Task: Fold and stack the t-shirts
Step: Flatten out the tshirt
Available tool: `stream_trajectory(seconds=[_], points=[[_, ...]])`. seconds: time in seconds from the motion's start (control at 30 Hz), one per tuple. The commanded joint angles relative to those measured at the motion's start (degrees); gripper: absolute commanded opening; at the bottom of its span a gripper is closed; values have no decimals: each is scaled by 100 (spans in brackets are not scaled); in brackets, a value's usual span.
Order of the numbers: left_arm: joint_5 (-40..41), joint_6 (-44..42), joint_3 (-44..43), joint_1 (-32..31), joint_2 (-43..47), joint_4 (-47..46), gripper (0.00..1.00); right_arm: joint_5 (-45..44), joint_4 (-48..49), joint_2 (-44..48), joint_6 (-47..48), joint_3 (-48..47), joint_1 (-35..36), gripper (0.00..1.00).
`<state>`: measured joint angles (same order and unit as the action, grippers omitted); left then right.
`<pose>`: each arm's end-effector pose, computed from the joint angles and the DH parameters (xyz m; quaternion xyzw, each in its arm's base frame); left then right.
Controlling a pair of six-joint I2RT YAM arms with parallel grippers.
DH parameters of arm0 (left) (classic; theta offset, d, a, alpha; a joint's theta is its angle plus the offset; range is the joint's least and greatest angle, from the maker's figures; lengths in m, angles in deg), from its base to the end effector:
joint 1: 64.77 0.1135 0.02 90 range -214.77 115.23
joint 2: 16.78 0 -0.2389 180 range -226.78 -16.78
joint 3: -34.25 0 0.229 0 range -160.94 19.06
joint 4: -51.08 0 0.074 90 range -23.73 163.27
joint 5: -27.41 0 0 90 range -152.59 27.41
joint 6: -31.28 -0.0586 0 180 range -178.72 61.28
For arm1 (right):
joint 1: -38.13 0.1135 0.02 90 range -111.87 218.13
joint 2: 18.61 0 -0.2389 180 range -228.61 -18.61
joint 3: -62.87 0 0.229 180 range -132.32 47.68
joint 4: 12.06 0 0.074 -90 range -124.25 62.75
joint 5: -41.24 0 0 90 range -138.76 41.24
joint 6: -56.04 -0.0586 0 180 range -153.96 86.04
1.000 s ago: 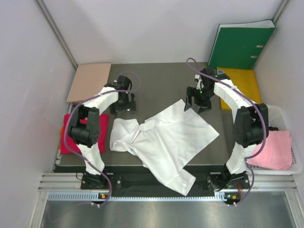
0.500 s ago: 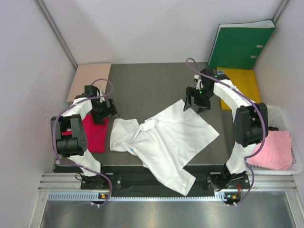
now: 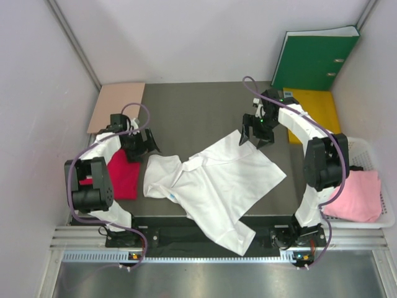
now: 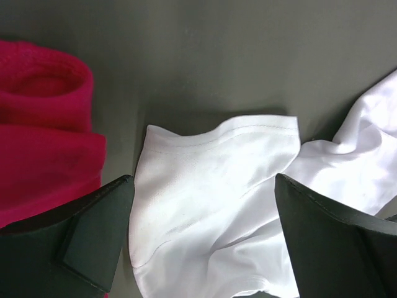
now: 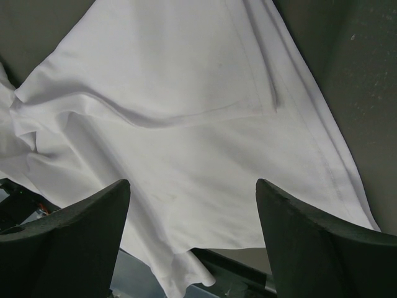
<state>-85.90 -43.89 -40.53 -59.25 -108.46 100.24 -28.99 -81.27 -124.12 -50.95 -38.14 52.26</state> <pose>0.2988 0.0056 0.1689 -0.1280 0.9504 -0.2135 0.1864 0.3330 0.1043 0.2018 0.0000 0.9755 0.2012 0.0889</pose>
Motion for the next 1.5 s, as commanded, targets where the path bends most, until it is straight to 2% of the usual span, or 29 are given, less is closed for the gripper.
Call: stream_trajectory(seconds=[0.0, 0.23, 0.33, 0.37, 0.43, 0.47, 0.5, 0.53, 0.6, 0.67, 0.8, 0.83, 0.93, 1.0, 1.1, 1.17, 1.2, 1.47], points=[[-200, -33, 202, 2, -148, -374, 98, 45, 164, -75, 56, -66, -51, 82], [-139, -156, 27, -68, -701, -480, 91, -227, 251, -101, -32, -347, -156, 84], [-182, -191, -43, -156, -948, -515, 67, -351, 557, -75, -163, -427, -314, 87], [-191, -182, -70, -209, -1001, -524, 48, -325, 698, -92, -251, -401, -436, 88], [-261, -165, -87, -253, -1168, -541, 30, -132, 1145, -179, -365, -365, -560, 90], [-305, -156, -79, -262, -1203, -559, 9, -70, 1305, -224, -462, -313, -639, 91], [-340, -121, -70, -262, -1229, -567, 0, -18, 1472, -285, -498, -321, -657, 92], [-332, -95, -61, -262, -1230, -585, 0, 79, 1630, -459, -507, -330, -657, 96], [-262, -94, -26, -271, -1151, -585, 0, 237, 1903, -689, -594, -479, -648, 96], [-174, -121, -35, -271, -1107, -524, 0, 545, 1783, -1075, -665, -758, -579, 92], [-156, -182, -105, -271, -1115, -427, 0, 414, 1097, -1367, -612, -1069, -429, 84], [-165, -191, -123, -271, -1124, -418, 0, 422, 1087, -1219, -630, -964, -429, 76], [-165, -156, -131, -271, -1150, -427, 0, 388, 1096, -805, -647, -489, -437, 65], [-165, -156, -131, -271, -1150, -409, 0, 335, 982, -638, -621, -225, -446, 65], [-156, -191, -132, -271, -1168, -392, 0, 343, 955, -348, -621, 100, -446, 53], [-156, -243, -175, -271, -1194, -339, 0, 335, 972, -260, -647, 311, -437, 50], [-165, -261, -193, -271, -1229, -322, 0, 335, 981, -207, -656, 390, -437, 44], [-244, -305, -334, -271, -1300, -278, 0, 317, 1595, -294, -893, 1093, -429, 44]])
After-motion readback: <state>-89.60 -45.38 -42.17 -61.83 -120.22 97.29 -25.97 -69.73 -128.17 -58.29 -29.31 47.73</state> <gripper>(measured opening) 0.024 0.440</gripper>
